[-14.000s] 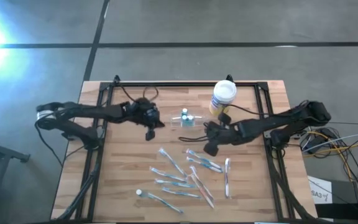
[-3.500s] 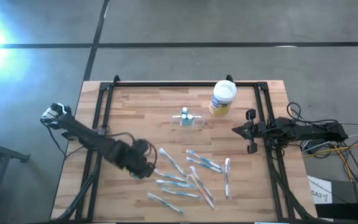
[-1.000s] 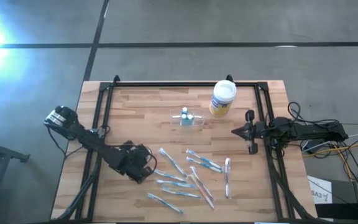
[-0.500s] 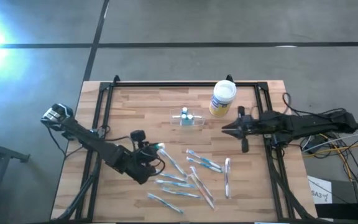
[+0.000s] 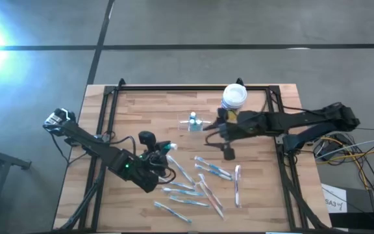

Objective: Pick & Place toothbrushing station
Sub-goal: Put the blue mouthwash into the transparent organizer

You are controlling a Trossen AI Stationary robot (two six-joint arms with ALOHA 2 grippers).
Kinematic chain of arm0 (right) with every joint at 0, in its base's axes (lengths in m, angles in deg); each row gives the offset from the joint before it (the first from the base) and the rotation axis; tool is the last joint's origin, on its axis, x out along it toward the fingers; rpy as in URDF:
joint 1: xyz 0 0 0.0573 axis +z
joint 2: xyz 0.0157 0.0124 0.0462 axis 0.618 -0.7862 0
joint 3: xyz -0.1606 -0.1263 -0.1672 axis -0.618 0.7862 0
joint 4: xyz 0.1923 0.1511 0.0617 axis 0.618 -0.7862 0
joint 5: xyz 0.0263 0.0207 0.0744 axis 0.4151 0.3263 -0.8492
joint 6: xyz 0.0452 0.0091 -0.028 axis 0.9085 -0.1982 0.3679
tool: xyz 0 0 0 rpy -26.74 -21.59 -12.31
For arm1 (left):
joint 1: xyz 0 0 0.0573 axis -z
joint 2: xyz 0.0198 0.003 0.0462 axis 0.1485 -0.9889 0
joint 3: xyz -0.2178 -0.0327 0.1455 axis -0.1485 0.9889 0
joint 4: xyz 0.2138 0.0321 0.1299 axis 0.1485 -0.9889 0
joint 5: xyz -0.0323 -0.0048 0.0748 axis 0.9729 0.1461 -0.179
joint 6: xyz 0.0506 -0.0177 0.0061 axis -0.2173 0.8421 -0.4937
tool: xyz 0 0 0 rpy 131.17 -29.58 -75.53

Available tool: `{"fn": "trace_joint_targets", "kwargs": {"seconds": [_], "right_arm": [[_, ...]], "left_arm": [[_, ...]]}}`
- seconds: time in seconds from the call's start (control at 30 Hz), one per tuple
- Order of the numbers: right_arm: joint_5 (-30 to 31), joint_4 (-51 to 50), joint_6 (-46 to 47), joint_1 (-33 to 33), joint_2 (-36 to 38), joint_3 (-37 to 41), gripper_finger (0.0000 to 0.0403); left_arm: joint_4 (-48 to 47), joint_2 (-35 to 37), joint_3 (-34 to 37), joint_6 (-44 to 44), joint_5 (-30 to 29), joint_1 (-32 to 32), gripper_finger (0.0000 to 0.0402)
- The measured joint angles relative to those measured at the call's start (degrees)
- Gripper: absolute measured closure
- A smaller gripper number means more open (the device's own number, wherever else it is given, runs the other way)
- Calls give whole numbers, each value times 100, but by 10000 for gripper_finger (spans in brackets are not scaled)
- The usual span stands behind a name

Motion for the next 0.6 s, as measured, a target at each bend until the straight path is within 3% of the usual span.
{"fn": "trace_joint_targets", "kwargs": {"seconds": [0.27, 0.6], "right_arm": [[-3, -5, -468, 10, -1106, -1029, 135], [-244, 146, -604, 9, -1860, -1712, 153]], "left_arm": [[88, 2, -188, -522, -287, -19, 329], [99, 4, -228, -666, -445, -105, 329]]}}
